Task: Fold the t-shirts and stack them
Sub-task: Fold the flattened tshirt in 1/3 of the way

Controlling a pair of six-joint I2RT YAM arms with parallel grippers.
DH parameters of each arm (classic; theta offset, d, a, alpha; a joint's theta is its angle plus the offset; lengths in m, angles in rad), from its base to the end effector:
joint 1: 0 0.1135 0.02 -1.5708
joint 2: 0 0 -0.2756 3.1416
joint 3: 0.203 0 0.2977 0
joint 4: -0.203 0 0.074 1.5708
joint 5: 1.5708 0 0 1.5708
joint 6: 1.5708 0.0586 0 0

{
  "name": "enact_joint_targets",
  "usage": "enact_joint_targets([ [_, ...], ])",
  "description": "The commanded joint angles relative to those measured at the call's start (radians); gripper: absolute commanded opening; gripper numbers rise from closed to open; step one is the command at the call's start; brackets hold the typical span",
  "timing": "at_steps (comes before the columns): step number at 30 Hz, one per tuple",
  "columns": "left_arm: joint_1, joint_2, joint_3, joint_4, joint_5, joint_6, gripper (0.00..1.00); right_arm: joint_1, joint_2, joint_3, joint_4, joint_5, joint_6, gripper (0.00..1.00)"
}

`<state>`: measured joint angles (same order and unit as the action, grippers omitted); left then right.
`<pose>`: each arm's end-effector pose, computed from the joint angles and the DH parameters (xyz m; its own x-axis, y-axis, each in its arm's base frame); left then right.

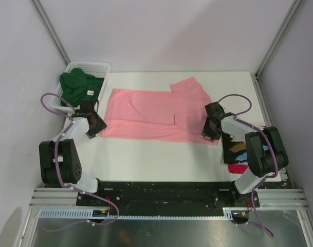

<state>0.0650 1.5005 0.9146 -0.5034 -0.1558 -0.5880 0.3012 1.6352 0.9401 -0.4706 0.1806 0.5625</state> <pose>0.3366 0.0310 0.1603 -0.6605 -0.5921 -0.4616 -0.6036 0.7844 -0.1425 0.3393 0.0944 0.1269 -0.8620 0.2816 -0.4214 0.2784 0.9579 0.0705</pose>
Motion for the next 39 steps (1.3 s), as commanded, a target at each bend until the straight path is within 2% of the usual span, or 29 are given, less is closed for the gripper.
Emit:
enact_joint_targets([
  [1, 0.036, -0.022, -0.013, 0.009, -0.041, -0.040, 0.58, -0.007, -0.059, -0.012, 0.017, -0.018, -0.014, 0.47],
  [21, 0.041, 0.109, 0.006, 0.045, -0.046, -0.097, 0.48, -0.006, -0.300, -0.070, -0.085, -0.068, -0.008, 0.47],
  [28, 0.040, 0.142, 0.018, 0.054, -0.071, -0.103, 0.30, -0.005, -0.358, -0.143, -0.100, -0.081, 0.017, 0.48],
  [34, 0.040, 0.128, 0.013, 0.053, -0.120, -0.112, 0.04, -0.027, -0.439, -0.235, -0.099, -0.044, 0.062, 0.55],
  [39, 0.041, 0.116, 0.010, 0.053, -0.142, -0.115, 0.00, -0.059, -0.448, -0.258, -0.067, -0.028, 0.075, 0.54],
])
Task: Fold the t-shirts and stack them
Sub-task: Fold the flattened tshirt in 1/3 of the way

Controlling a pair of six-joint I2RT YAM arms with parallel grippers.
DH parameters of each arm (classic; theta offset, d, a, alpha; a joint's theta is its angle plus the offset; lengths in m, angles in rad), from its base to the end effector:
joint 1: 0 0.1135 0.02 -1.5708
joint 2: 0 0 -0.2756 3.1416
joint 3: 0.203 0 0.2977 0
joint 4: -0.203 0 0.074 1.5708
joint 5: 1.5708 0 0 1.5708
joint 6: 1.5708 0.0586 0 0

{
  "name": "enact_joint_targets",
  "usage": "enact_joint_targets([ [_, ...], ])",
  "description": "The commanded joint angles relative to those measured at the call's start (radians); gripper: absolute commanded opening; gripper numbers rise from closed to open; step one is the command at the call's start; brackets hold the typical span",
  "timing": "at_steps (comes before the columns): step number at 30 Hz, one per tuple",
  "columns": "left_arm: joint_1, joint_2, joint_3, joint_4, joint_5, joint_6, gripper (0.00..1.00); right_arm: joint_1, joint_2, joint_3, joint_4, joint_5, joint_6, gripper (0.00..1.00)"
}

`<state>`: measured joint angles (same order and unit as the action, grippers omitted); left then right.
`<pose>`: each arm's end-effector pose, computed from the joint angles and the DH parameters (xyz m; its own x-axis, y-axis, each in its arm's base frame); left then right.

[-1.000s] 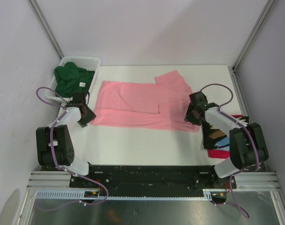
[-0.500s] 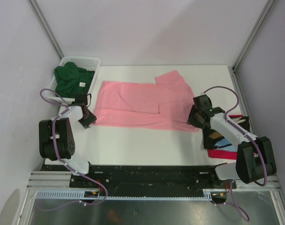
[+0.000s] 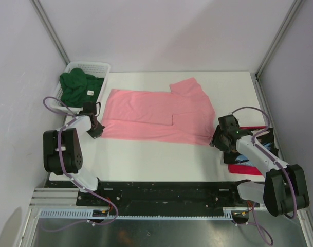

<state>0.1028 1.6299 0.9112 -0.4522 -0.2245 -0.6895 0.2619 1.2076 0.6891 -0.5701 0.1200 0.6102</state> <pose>0.3431 0.0485 0.1210 -0.5885 -0.6842 -0.4308 -0.7266 0.6812 -0.0895 0.2591 0.0622 0.1616 -0.8179 0.3698 -0.4408 0.3237 0.9291 0.1788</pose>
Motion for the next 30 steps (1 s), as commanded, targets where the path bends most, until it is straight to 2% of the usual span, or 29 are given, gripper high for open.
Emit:
enact_joint_targets([
  [1, 0.003, -0.015, 0.013, 0.001, -0.076, -0.013, 0.00, -0.021, -0.015, -0.008, 0.045, 0.033, 0.029, 0.54],
  [11, 0.003, -0.022, 0.010, 0.000, -0.071, -0.008, 0.00, -0.025, 0.126, -0.008, 0.184, 0.023, 0.035, 0.52],
  [17, 0.002, -0.031, 0.002, -0.004, -0.071, -0.006, 0.00, -0.027, 0.203, -0.008, 0.215, 0.030, 0.046, 0.45],
  [18, 0.002, -0.032, 0.001, -0.004, -0.071, -0.006, 0.00, -0.027, 0.212, -0.009, 0.224, 0.026, 0.048, 0.42],
  [21, 0.003, -0.034, -0.001, -0.010, -0.075, -0.001, 0.00, -0.027, 0.233, 0.000, 0.224, 0.015, 0.050, 0.19],
  [24, 0.003, -0.053, -0.009, -0.027, -0.085, 0.004, 0.00, -0.030, 0.206, 0.012, 0.162, 0.033, 0.051, 0.04],
  [30, 0.003, -0.166, -0.090, -0.090, -0.145, 0.005, 0.00, -0.063, 0.046, 0.014, -0.026, -0.001, 0.086, 0.00],
])
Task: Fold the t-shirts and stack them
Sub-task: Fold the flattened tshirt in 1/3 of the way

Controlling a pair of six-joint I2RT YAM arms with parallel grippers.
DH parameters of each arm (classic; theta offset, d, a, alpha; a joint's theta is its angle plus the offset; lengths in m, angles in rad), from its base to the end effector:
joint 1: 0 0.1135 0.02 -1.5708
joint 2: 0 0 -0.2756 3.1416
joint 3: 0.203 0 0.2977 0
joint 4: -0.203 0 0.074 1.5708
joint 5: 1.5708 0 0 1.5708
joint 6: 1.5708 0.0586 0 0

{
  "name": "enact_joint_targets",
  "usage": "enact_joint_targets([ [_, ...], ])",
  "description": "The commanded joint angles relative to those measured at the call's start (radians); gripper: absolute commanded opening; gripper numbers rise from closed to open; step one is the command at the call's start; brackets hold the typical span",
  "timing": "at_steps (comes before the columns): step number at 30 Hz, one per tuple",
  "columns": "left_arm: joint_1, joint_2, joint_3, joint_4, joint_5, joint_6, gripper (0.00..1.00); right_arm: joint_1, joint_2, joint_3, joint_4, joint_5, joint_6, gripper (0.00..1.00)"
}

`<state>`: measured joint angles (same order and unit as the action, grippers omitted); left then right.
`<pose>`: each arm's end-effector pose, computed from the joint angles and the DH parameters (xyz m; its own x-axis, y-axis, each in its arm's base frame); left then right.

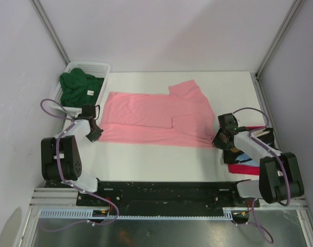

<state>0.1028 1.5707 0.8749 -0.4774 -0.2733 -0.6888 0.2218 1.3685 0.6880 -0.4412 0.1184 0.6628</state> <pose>0.3294 0.0499 0.1280 -0.5792 -0.6750 -0.4571 -0.7395 0.6710 -0.0540 0.2809 0.0563 0.1276 -0.7963 0.4468 -0.4077 0.4080 0.8944 0.1833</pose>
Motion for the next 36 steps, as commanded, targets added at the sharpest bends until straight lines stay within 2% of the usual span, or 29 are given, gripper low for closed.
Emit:
enact_joint_targets([
  [1, 0.003, -0.130, -0.072, -0.077, -0.108, -0.001, 0.00, -0.024, -0.139, 0.015, -0.189, -0.007, 0.045, 0.00],
  [10, 0.004, -0.398, -0.230, -0.222, -0.157, -0.089, 0.00, -0.027, -0.402, -0.038, -0.506, -0.070, 0.191, 0.00],
  [16, 0.007, -0.543, -0.283, -0.318, -0.108, -0.222, 0.00, -0.023, -0.575, -0.051, -0.645, -0.165, 0.267, 0.00],
  [18, 0.010, -0.564, -0.292, -0.339, -0.075, -0.266, 0.01, -0.024, -0.613, -0.051, -0.673, -0.187, 0.279, 0.08],
  [20, 0.012, -0.574, -0.294, -0.358, -0.051, -0.292, 0.09, -0.024, -0.642, -0.051, -0.694, -0.210, 0.289, 0.20],
  [24, 0.013, -0.614, -0.270, -0.401, -0.036, -0.314, 0.49, -0.024, -0.710, -0.033, -0.714, -0.241, 0.288, 0.55],
  [26, 0.013, -0.643, -0.235, -0.409, -0.036, -0.287, 0.65, -0.024, -0.742, 0.005, -0.719, -0.223, 0.268, 0.67],
  [28, 0.011, -0.650, -0.177, -0.403, -0.042, -0.227, 0.70, -0.025, -0.745, 0.052, -0.698, -0.202, 0.223, 0.70],
  [31, -0.031, -0.612, -0.078, -0.323, -0.033, -0.099, 0.70, -0.023, -0.673, 0.106, -0.592, -0.195, 0.142, 0.70],
  [34, -0.124, -0.475, 0.042, -0.236, -0.018, 0.014, 0.67, -0.007, -0.517, 0.166, -0.440, -0.185, 0.075, 0.69],
  [36, -0.189, -0.343, 0.144, -0.214, -0.073, 0.059, 0.64, 0.019, -0.393, 0.223, -0.358, -0.145, 0.034, 0.69],
])
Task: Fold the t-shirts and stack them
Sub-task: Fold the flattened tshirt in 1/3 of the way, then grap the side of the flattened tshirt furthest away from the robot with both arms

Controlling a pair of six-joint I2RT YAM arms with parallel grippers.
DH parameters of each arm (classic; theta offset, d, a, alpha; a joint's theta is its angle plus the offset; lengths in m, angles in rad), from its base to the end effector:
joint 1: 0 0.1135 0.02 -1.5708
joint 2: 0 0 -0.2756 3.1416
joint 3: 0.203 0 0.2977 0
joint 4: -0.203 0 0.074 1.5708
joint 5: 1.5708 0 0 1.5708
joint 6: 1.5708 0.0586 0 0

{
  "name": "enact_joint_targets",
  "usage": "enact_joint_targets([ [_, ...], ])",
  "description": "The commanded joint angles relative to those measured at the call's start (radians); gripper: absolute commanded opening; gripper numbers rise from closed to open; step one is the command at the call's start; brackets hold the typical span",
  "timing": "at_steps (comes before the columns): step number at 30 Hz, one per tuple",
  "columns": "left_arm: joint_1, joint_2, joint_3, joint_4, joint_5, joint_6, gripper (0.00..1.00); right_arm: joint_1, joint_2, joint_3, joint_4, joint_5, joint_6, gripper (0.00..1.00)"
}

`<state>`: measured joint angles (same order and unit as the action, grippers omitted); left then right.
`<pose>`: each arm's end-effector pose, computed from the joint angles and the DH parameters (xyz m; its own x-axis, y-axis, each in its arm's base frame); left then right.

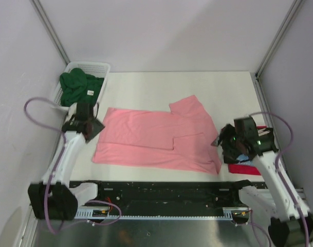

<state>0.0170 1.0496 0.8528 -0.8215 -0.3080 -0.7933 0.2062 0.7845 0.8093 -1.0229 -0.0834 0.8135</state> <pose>0.2483 0.0220 0.2438 -0.4721 -0.6873 -0.5521 -0.7295 0.6562 -0.1930 0.1817 0.0430 0.2642 -0.7455 0.5839 -0.3214 0.4273 0.7888 0.4419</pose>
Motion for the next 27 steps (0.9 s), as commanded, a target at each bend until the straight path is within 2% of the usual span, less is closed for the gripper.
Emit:
enact_joint_targets([
  [1, -0.132, 0.241, 0.214, 0.138, -0.069, 0.177, 0.63, 0.044, 0.249, 0.128, 0.262, 0.069, -0.134, 0.69],
  [7, -0.191, 0.615, 0.507, 0.162, -0.156, 0.176, 0.55, 0.060, 0.531, 0.279, 0.443, 0.067, -0.196, 0.68],
  [13, -0.193, 0.888, 0.740, 0.162, -0.262, 0.166, 0.50, 0.051, 0.733, 0.398, 0.544, 0.047, -0.223, 0.67],
  [22, -0.168, 1.114, 0.936, 0.161, -0.330, 0.154, 0.45, 0.012, 0.862, 0.450, 0.619, -0.011, -0.236, 0.65],
  [27, -0.132, 1.177, 1.014, 0.152, -0.276, 0.159, 0.43, 0.008, 0.903, 0.450, 0.643, -0.039, -0.239, 0.64],
])
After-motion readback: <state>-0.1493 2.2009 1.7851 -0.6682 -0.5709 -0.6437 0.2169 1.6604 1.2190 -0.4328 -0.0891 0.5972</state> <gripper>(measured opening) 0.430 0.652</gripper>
